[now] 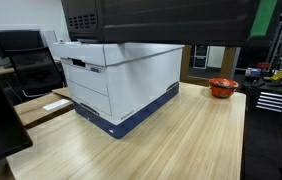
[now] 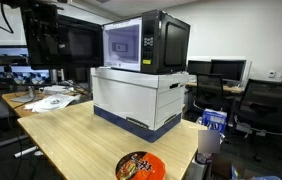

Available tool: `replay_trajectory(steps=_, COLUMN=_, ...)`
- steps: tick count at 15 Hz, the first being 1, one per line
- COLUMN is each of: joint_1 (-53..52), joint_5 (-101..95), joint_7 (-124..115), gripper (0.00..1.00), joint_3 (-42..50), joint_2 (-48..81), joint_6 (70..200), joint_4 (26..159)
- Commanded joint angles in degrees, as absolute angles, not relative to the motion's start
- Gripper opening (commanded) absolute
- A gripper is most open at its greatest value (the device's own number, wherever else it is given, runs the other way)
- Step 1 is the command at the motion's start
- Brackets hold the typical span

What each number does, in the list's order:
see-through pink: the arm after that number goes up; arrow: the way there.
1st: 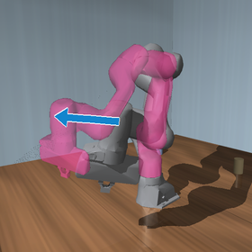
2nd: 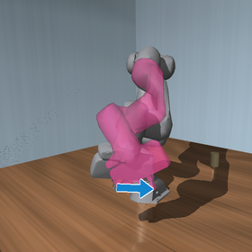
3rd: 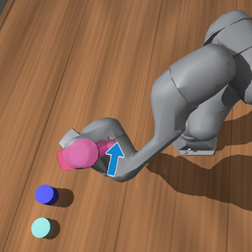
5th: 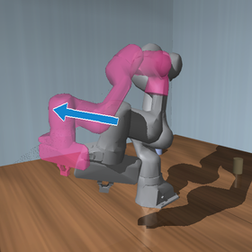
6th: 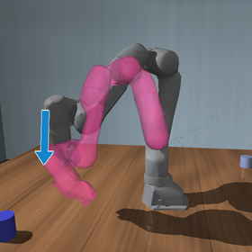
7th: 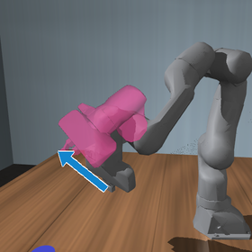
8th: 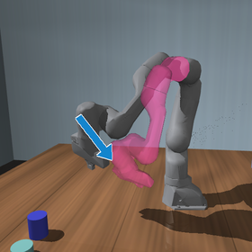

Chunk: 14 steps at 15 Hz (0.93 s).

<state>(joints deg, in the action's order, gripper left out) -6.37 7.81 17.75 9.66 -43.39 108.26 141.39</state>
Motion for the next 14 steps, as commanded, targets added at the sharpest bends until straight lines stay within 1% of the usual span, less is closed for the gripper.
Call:
replay_trajectory(steps=1, joint_1=-6.72, joint_5=10.06, joint_7=20.10, gripper=1.00, joint_3=9.35, joint_2=-46.54, joint_6=107.73, joint_4=143.94)
replay_trajectory(steps=7, joint_1=-7.86, joint_5=10.66, joint_7=20.74, gripper=1.00, joint_3=9.35, joint_2=-49.60, joint_6=106.57, joint_4=146.09)
replay_trajectory(steps=11, joint_1=-6.43, joint_5=8.60, joint_7=19.79, gripper=1.00, joint_3=8.56, joint_2=-50.81, joint_6=110.91, joint_4=148.00)
replay_trajectory(steps=14, joint_1=-3.78, joint_5=4.35, joint_7=19.04, gripper=1.00, joint_3=8.57, joint_2=-49.26, joint_6=112.89, joint_4=147.41)
